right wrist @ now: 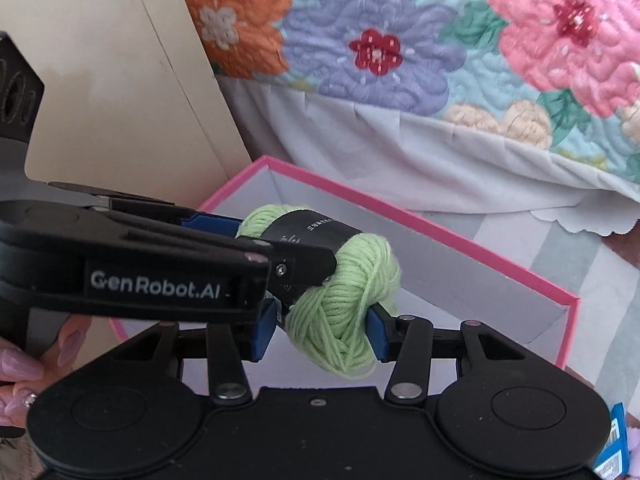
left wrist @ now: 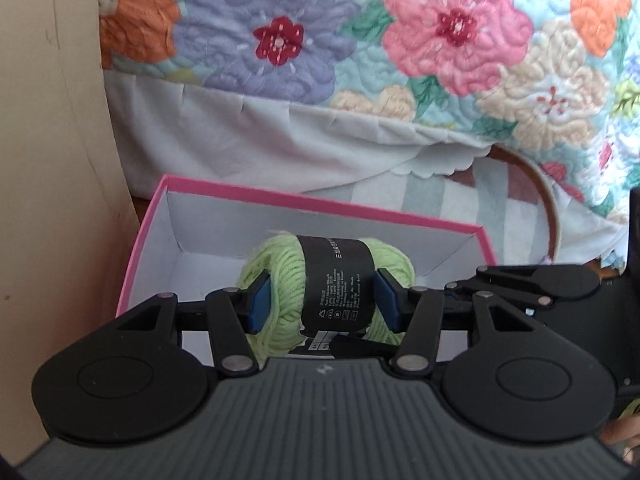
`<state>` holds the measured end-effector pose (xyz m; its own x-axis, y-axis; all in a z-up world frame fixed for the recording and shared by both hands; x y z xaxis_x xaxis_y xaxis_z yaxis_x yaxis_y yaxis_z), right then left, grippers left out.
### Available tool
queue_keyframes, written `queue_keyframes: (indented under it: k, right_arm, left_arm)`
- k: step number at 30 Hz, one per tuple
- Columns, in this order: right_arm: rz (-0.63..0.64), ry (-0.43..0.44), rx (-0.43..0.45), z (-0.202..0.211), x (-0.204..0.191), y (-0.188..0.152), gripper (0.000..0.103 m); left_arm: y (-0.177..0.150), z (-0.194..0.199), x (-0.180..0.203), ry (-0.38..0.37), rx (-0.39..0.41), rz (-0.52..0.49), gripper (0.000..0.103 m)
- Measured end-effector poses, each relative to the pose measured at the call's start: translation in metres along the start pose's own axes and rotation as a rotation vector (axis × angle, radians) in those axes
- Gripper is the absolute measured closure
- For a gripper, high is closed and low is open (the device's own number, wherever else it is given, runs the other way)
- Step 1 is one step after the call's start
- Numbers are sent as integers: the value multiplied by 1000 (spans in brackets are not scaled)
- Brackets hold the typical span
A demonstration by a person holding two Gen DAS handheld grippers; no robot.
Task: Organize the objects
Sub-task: 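Lift the green yarn with the left tool and carry it over the pink box, then lower the yarn into the pink box and open the left tool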
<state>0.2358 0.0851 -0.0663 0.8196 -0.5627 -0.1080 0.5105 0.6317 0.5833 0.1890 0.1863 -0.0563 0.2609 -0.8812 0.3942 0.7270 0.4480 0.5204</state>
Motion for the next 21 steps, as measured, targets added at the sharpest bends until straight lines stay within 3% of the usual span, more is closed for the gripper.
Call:
queue_keyframes:
  k: [4, 10, 21]
  right_arm:
    - [-29, 9, -62, -18, 2, -1, 50]
    - [-28, -12, -62, -36, 5, 0, 50]
    - [-92, -15, -82, -56, 10, 1, 58]
  left_arm:
    - [-5, -16, -8, 25, -23, 14, 51]
    - [-2, -31, -19, 25, -37, 58, 51]
    - [3, -42, -22, 84, -34, 38, 53]
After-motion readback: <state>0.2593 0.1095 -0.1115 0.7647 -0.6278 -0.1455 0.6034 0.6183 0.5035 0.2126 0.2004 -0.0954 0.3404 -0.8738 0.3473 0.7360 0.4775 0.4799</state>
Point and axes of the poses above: each gripper's, at about its wrist camera, not at the fingertips, and z roughly against the way its jaws point, x to its right, y to its top, the point moved 2 cm from there along -z, roughly the way its jaws point, and after that the axes turned 11 degrees about z, right-handed, at the moved point
